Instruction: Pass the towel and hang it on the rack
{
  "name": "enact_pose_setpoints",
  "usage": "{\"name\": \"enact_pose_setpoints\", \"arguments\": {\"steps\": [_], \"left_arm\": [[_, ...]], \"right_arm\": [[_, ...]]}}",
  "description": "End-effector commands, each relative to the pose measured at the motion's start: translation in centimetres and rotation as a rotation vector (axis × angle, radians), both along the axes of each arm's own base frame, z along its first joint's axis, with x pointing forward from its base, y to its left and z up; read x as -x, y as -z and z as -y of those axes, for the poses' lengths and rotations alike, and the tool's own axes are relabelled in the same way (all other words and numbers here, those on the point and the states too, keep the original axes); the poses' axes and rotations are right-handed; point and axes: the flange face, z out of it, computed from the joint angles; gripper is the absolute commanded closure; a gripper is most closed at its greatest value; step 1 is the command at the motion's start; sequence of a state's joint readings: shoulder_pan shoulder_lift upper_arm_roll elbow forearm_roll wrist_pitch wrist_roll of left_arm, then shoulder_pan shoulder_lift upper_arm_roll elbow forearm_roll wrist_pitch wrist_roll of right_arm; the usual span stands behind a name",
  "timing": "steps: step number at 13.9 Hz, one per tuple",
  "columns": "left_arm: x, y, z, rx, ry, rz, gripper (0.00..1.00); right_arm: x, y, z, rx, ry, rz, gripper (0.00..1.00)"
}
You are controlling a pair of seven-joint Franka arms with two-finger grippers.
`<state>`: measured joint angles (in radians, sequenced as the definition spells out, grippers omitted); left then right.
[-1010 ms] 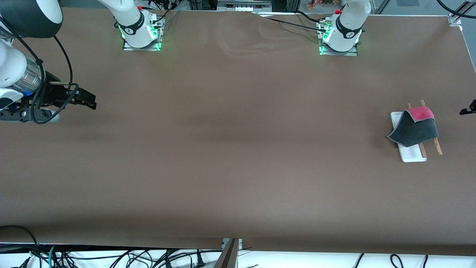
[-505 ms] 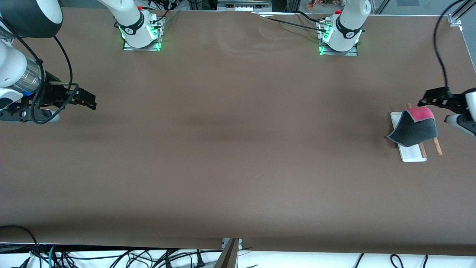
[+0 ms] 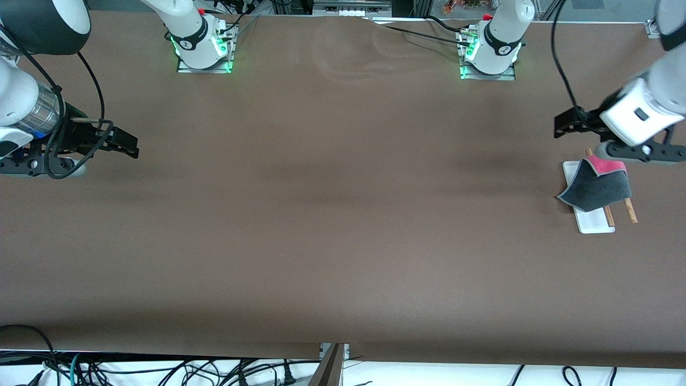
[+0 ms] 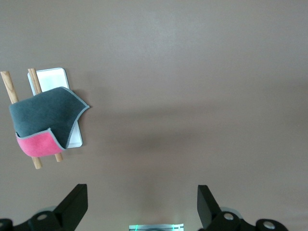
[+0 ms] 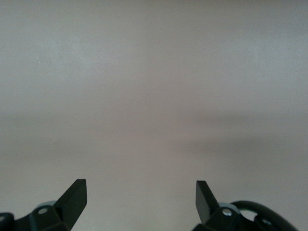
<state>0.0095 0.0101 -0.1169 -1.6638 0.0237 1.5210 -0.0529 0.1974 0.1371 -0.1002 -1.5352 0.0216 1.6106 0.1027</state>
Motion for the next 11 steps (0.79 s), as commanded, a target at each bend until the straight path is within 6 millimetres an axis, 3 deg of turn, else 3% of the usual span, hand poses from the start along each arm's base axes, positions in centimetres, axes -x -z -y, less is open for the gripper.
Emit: {"name": "enact_pose_setpoints", "arguments": {"steps": [1,11], "left_arm": [[2.2,0.4,-0.6,-0.022,-0.025,0.034,0.0],[1.2,-0.1,-0.4,0.051,-0.007,0.054,0.0]], "right_arm": [[0.1,-0.3,0.1,0.012,-0.018,0.014,0.0],[0.1,-0.3,0.1,0.012,-0.015,0.014,0.0]]}}
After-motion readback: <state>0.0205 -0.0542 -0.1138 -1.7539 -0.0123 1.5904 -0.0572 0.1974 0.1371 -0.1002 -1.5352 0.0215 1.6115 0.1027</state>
